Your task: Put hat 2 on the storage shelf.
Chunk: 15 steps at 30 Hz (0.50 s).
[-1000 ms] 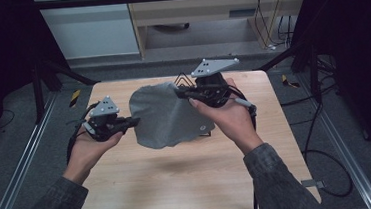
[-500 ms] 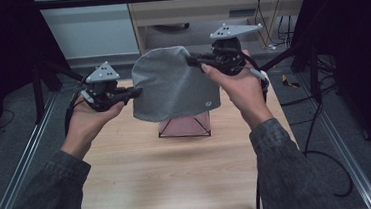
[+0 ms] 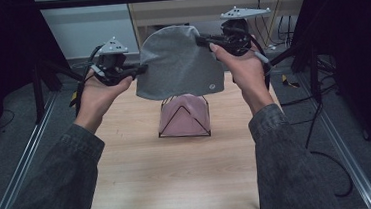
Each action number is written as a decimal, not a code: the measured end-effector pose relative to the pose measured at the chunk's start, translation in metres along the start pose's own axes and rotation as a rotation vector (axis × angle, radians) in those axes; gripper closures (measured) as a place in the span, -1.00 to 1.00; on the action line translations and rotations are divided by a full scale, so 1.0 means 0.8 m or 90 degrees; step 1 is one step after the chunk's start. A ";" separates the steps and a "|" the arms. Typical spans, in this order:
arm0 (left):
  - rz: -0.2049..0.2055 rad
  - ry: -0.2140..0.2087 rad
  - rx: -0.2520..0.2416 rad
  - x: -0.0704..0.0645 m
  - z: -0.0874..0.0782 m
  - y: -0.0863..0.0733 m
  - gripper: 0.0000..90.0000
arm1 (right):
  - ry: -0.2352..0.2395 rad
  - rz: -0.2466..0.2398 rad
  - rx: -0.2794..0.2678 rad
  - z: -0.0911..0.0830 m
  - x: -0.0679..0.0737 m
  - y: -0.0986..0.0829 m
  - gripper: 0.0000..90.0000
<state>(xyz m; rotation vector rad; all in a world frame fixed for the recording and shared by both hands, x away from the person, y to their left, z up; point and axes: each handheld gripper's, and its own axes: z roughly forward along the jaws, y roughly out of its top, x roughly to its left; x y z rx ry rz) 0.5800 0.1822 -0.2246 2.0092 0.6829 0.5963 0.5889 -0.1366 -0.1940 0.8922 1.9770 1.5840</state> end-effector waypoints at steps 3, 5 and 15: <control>-0.011 0.006 -0.006 0.009 0.011 0.001 0.94 | -0.008 0.004 -0.009 0.007 -0.008 -0.002 0.92; -0.014 0.010 -0.015 0.013 0.015 0.003 0.94 | -0.009 0.012 -0.017 0.011 -0.014 -0.002 0.91; -0.023 0.035 -0.022 0.024 0.041 0.001 0.94 | -0.021 0.017 -0.024 0.030 -0.031 -0.005 0.91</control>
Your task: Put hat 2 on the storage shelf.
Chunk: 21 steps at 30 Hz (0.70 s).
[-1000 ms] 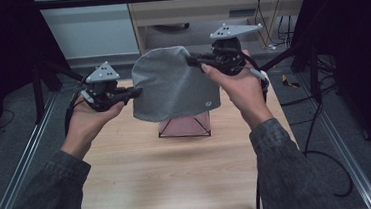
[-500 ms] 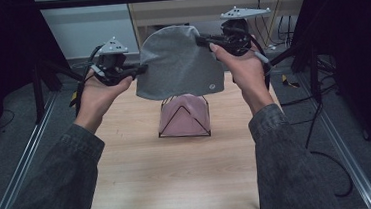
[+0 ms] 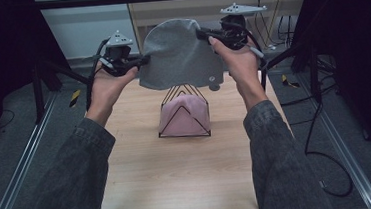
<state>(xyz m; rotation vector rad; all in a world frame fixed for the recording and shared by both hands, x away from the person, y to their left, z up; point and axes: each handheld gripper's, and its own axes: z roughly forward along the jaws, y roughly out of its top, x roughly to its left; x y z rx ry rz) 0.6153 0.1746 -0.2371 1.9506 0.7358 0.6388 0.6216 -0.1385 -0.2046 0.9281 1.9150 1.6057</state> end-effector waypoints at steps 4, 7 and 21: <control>0.002 -0.006 0.003 -0.005 0.014 -0.005 0.94 | -0.005 -0.007 0.012 0.007 -0.004 -0.010 0.91; 0.009 -0.003 0.001 -0.010 0.022 -0.008 0.94 | -0.008 -0.007 0.019 0.011 -0.010 -0.016 0.91; 0.002 0.002 0.030 -0.009 0.056 -0.036 0.94 | -0.018 0.005 0.052 0.025 -0.030 -0.055 0.91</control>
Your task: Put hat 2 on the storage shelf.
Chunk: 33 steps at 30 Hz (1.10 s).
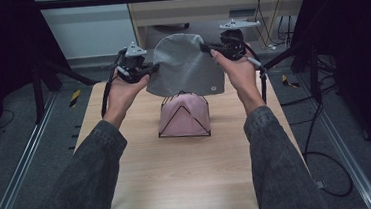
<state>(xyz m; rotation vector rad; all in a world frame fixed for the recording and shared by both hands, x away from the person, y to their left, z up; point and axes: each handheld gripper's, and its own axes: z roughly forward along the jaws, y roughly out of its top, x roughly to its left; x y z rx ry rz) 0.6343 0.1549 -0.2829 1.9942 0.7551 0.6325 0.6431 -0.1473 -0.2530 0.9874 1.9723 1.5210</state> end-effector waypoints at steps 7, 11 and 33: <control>0.002 -0.013 0.013 -0.009 0.002 -0.010 0.94 | 0.007 0.001 0.027 0.001 0.003 -0.023 0.91; -0.002 -0.021 0.021 -0.012 0.004 -0.019 0.94 | 0.008 0.002 0.036 0.001 0.007 -0.030 0.91; -0.019 -0.041 0.064 -0.018 0.018 -0.079 0.94 | 0.020 -0.006 0.100 0.017 0.018 -0.093 0.91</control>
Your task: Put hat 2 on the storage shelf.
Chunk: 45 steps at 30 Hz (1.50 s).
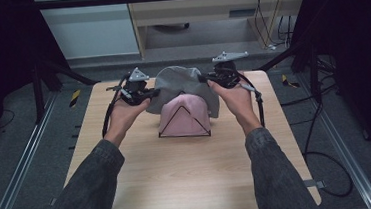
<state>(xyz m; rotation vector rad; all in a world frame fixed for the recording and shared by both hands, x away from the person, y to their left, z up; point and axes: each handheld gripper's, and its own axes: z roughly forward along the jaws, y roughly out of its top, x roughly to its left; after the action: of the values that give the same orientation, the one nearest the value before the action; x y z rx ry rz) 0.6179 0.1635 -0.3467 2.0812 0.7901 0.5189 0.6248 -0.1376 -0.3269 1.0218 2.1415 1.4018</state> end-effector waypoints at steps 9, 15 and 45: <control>-0.007 -0.005 0.006 -0.001 0.008 -0.013 0.94 | 0.000 0.006 0.015 0.004 -0.004 -0.017 0.91; -0.014 -0.008 0.008 -0.003 0.010 -0.017 0.94 | 0.003 0.005 0.014 0.003 -0.002 -0.016 0.91; -0.029 -0.021 0.031 -0.008 0.026 -0.051 0.94 | 0.012 0.002 0.066 0.020 0.003 -0.039 0.91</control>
<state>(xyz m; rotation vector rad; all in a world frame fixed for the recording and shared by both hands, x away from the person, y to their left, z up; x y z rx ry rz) 0.6118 0.1663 -0.3924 2.1061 0.8365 0.4443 0.6225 -0.1332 -0.3619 1.0543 2.2467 1.3194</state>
